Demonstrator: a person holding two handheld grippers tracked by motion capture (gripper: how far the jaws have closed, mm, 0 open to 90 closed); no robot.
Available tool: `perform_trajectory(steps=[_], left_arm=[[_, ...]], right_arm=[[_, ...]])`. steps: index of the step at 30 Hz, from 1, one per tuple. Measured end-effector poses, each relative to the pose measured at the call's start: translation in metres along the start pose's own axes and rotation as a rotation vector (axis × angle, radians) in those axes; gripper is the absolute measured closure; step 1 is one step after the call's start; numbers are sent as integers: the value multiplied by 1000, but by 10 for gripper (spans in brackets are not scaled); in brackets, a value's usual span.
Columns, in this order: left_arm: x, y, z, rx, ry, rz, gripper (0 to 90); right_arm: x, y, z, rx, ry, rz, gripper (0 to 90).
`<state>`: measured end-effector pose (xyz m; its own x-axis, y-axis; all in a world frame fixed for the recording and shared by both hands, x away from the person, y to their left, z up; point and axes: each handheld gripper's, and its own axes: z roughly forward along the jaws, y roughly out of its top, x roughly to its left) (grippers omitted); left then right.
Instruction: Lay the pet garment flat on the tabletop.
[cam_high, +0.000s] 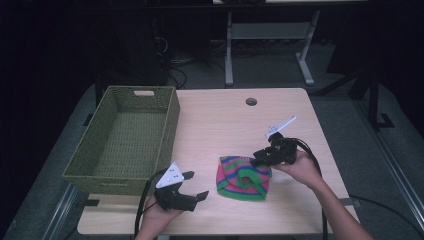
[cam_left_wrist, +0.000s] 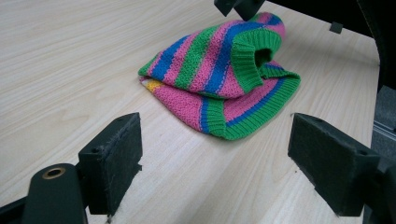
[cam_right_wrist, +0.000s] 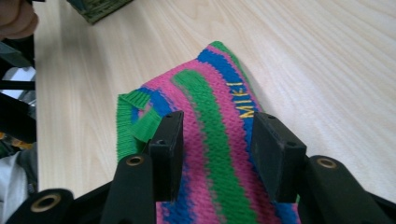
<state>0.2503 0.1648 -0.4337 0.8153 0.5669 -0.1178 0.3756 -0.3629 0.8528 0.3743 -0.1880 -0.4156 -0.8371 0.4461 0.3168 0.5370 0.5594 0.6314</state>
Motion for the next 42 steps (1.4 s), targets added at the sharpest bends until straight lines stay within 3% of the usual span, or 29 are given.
perform_trajectory(steps=[12,17,21,33,38,42], left_arm=[[0,0,0,1,-1,6,173],[0,0,-1,2,-2,12,175],[-1,0,0,0,-4,6,178],[-3,0,1,-3,-21,13,210],[-4,1,2,6,-30,23,223],[-5,1,4,8,-36,28,231]], right_arm=[[-2,0,26,84,24,-26,598],[-8,0,39,110,48,-44,756],[-8,1,39,99,73,-54,825],[12,8,48,81,164,-86,833],[15,8,48,79,164,-84,820],[12,6,38,49,168,-62,747]])
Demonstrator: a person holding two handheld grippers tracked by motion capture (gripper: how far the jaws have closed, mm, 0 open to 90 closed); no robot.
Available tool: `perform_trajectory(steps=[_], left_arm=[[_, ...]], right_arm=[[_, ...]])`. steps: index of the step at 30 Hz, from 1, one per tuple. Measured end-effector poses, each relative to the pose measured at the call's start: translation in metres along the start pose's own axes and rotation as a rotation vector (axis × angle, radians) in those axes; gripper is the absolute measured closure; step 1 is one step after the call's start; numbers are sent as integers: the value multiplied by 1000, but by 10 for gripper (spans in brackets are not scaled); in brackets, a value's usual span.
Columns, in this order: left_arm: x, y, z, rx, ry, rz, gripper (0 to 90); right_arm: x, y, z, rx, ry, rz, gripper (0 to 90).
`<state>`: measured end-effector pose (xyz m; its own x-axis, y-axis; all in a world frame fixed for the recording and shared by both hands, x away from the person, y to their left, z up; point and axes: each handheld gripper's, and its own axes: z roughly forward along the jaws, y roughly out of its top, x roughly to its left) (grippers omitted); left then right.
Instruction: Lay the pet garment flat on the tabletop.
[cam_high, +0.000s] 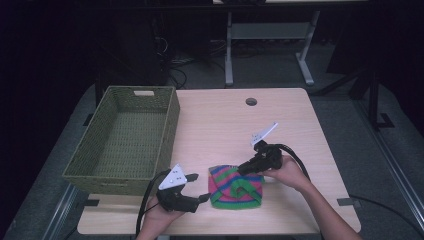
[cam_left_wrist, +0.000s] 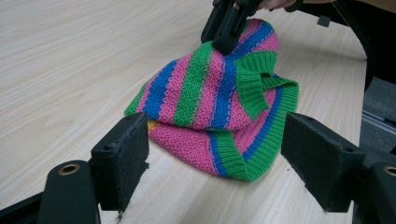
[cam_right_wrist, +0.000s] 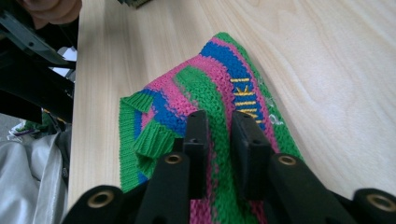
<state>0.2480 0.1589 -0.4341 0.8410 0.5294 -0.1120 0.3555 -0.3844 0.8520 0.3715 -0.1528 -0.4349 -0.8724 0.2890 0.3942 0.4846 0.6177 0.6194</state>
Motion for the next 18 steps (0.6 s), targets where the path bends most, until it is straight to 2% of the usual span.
perform_trajectory(steps=[6,12,18], left_arm=[[-1,3,6,9,-25,12,244],[-2,6,11,21,-45,28,288],[0,7,18,40,-63,31,339]], right_arm=[[4,-3,-13,-15,-5,-11,712],[13,-12,-34,-65,-10,-38,663],[21,-18,-44,-77,-13,-68,670]])
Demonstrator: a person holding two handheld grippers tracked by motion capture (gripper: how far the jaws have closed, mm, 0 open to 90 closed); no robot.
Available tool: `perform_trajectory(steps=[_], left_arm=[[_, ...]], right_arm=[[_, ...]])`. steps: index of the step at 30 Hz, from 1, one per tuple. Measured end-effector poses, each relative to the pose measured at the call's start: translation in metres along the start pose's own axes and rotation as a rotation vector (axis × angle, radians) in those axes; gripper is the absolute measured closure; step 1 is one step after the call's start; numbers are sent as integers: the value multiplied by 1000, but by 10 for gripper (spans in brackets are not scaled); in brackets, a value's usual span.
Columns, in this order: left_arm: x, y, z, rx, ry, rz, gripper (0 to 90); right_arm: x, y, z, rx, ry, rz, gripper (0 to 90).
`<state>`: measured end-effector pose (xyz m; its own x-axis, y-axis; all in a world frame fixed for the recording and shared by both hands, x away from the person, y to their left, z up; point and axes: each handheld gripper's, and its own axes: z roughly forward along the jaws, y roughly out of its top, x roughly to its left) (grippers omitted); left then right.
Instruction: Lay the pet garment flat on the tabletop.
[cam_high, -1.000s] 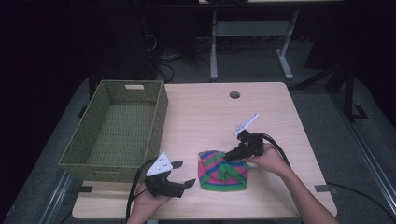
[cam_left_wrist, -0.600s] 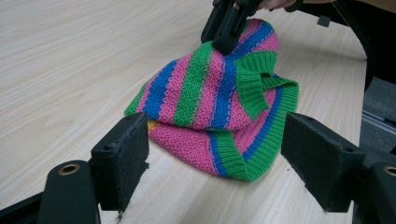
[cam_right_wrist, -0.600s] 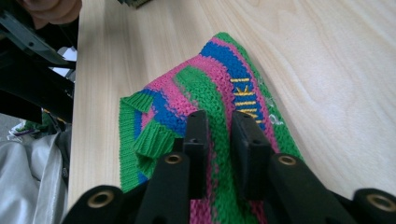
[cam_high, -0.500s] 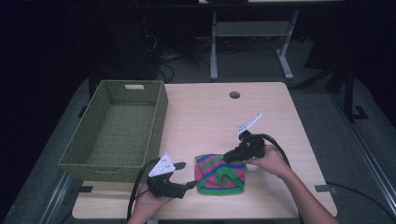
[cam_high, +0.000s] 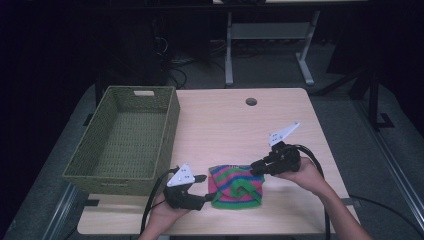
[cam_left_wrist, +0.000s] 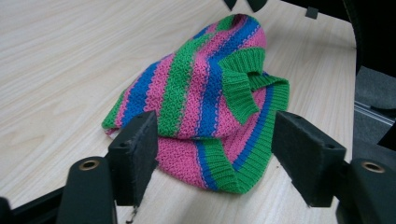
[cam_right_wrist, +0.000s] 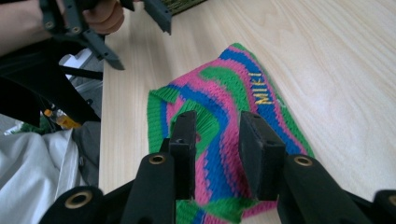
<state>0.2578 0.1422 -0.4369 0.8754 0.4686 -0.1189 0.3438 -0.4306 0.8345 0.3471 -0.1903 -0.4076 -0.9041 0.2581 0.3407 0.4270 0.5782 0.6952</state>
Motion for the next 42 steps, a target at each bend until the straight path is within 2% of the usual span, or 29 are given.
perform_trajectory(steps=[4,5,9,15,17,18,25,26,27,29,33,39,42], left_arm=[[-1,4,7,30,-25,28,391],[-1,6,11,46,-34,41,398],[-1,9,17,69,-43,57,415],[-1,15,28,87,-63,77,430],[-2,16,30,91,-67,82,428],[-2,16,31,93,-72,82,426],[-2,16,39,130,-88,96,424],[-2,16,39,130,-88,96,425],[-3,16,40,136,-90,98,426],[-3,16,44,162,-90,114,430],[-1,15,51,194,-80,114,445],[0,15,56,200,-80,111,472],[-1,16,61,221,-65,119,481]], right_arm=[[8,-5,-6,3,3,-23,669],[13,-8,-8,1,32,-40,667],[16,-10,-7,21,38,-59,657],[9,-15,-1,77,8,-57,632],[7,-16,1,78,4,-71,632],[6,-17,2,82,2,-59,630],[2,-27,12,124,-31,-55,585],[2,-27,12,124,-31,-55,585],[1,-30,17,134,-35,-75,584],[1,-32,20,144,-35,-70,584],[0,-35,24,153,-49,-75,573],[2,-37,28,176,-65,-95,574],[1,-40,31,166,-68,-90,581]])
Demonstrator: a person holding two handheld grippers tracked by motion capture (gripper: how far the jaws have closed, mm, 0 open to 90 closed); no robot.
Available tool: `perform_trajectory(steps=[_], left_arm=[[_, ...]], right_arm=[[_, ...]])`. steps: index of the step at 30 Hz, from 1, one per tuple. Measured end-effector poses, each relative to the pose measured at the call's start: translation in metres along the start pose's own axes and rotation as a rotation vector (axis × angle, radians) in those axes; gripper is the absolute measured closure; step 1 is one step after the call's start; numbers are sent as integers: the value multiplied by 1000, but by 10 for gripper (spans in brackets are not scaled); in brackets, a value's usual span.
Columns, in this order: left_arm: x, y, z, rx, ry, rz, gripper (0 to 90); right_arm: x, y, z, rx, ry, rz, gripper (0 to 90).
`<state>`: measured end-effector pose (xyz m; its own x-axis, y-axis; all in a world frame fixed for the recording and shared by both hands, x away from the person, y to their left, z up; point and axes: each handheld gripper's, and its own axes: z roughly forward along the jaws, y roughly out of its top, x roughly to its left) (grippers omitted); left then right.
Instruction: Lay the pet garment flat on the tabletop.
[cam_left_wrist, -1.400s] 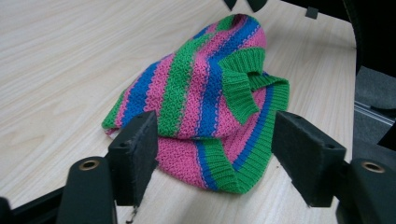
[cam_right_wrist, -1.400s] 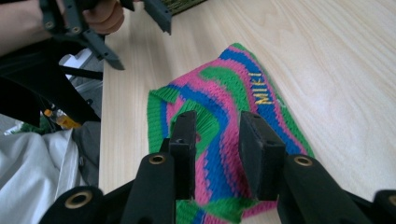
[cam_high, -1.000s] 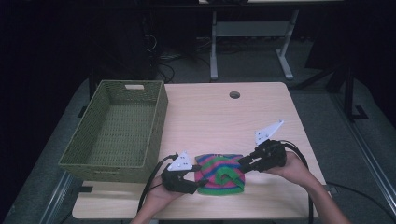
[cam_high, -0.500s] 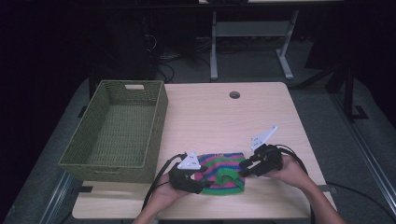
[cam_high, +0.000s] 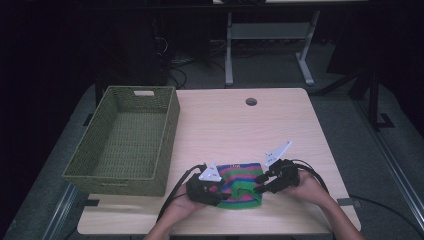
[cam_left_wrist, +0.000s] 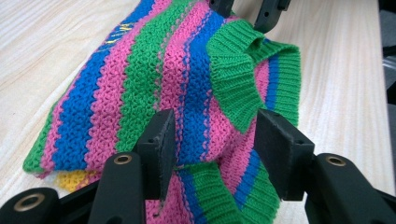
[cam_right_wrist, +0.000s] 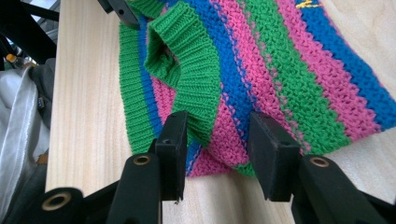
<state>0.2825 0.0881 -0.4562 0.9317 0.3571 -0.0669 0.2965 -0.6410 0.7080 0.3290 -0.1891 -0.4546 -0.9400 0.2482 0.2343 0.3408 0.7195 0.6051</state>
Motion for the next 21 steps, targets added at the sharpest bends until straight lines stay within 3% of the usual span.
perform_trajectory(steps=[1,5,8,9,10,11,16,21], left_arm=[[0,0,3,20,0,4,479],[-1,1,5,26,22,17,510],[-5,1,7,29,58,41,543],[-8,1,8,40,90,75,554],[-8,1,8,40,90,75,563],[-11,0,9,39,118,92,573],[-10,1,8,44,129,99,646],[-7,1,7,35,139,91,725]], right_arm=[[-1,-2,2,-14,-4,-2,592],[3,-2,2,-11,-25,-8,618],[4,-1,3,-7,-36,-15,627],[4,-1,3,-7,-45,-19,644],[5,-2,3,-8,-49,-16,655],[5,-2,3,-9,-54,-17,666],[4,-1,3,-10,-71,-23,713],[2,-1,0,-21,-62,3,785]])
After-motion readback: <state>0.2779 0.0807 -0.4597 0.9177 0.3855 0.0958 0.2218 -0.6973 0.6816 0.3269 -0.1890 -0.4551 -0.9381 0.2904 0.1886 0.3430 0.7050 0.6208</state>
